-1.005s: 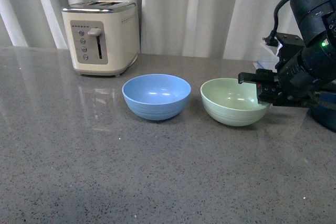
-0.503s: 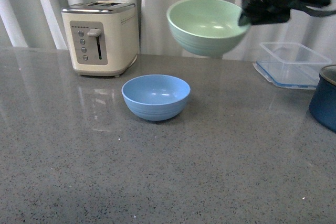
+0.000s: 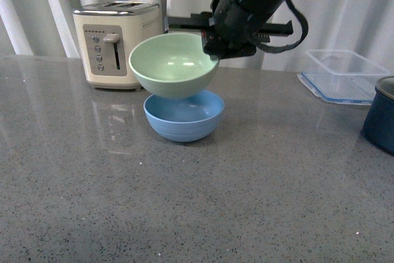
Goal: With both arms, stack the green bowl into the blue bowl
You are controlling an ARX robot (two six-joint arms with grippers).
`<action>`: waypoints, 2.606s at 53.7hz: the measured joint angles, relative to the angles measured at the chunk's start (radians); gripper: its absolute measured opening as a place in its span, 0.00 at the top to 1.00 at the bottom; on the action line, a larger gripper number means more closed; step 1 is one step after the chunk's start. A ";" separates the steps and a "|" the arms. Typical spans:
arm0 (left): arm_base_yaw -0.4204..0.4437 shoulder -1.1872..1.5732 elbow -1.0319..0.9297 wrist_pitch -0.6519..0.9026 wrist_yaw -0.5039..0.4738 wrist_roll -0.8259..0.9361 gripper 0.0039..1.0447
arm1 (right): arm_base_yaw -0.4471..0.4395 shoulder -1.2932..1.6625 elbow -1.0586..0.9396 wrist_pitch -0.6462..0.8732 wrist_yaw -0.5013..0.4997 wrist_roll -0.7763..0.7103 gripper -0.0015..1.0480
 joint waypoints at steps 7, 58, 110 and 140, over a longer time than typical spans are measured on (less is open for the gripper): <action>0.000 0.000 0.000 0.000 0.000 0.000 0.06 | -0.005 0.051 0.024 -0.009 0.016 0.001 0.99; 0.000 0.000 0.000 0.000 0.000 0.000 0.06 | -0.241 -0.710 -1.134 1.052 0.082 -0.163 0.90; 0.000 0.000 0.000 0.000 0.000 0.000 0.06 | -0.431 -1.373 -1.740 0.989 -0.103 -0.177 0.99; 0.000 0.000 0.000 0.000 0.000 0.000 0.06 | -0.431 -1.649 -1.802 0.786 -0.104 -0.177 0.99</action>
